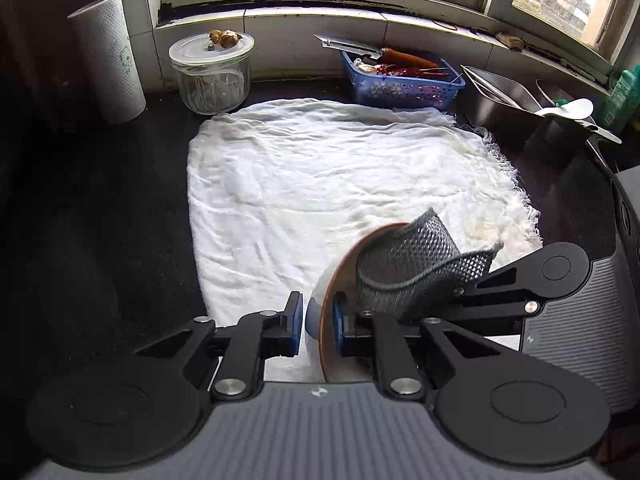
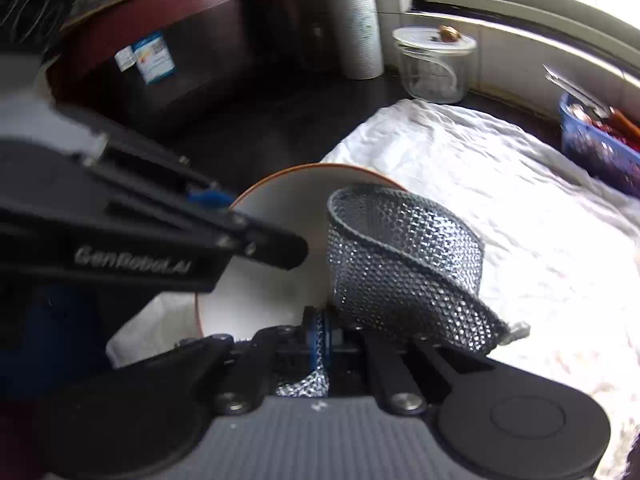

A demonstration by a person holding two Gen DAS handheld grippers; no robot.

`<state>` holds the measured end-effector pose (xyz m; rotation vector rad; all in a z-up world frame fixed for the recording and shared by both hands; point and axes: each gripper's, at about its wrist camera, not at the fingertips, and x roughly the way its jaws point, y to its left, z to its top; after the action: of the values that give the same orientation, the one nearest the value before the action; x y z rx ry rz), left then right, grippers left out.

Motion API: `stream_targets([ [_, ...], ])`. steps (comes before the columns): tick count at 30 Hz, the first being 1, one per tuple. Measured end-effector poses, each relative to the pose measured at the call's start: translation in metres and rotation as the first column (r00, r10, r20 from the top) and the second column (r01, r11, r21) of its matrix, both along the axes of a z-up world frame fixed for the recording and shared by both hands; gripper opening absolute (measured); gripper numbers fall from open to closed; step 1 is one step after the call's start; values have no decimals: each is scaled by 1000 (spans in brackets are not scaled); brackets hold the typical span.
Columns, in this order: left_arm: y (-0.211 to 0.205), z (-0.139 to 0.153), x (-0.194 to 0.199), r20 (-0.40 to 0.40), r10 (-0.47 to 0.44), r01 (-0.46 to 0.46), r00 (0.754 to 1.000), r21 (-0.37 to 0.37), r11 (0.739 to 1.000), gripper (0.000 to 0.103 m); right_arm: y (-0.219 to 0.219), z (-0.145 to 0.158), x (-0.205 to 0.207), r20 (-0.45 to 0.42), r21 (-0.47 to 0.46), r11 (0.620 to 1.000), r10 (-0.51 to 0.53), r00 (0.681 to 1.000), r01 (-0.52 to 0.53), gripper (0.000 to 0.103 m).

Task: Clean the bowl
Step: 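Wipe the mesh cloth inside the bowl held by the left gripper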

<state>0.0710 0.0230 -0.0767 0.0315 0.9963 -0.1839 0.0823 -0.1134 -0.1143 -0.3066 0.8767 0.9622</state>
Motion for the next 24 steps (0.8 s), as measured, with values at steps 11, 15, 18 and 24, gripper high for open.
stream_targets([
  [11,-3,-10,-2,-50,37,-38,998,-2,999,16,4,13,-27,119,-62,996,71,990,-64,20],
  [15,5,-12,1,-65,80,-82,995,-24,996,16,-2,28,-38,167,-83,995,59,984,-45,43],
  [18,9,-13,3,-74,94,-96,993,-36,995,16,-6,42,-46,219,-89,996,45,975,-26,54],
  [24,9,-13,3,-73,97,-100,993,-35,994,16,-10,61,-55,278,-155,987,-3,961,48,62],
])
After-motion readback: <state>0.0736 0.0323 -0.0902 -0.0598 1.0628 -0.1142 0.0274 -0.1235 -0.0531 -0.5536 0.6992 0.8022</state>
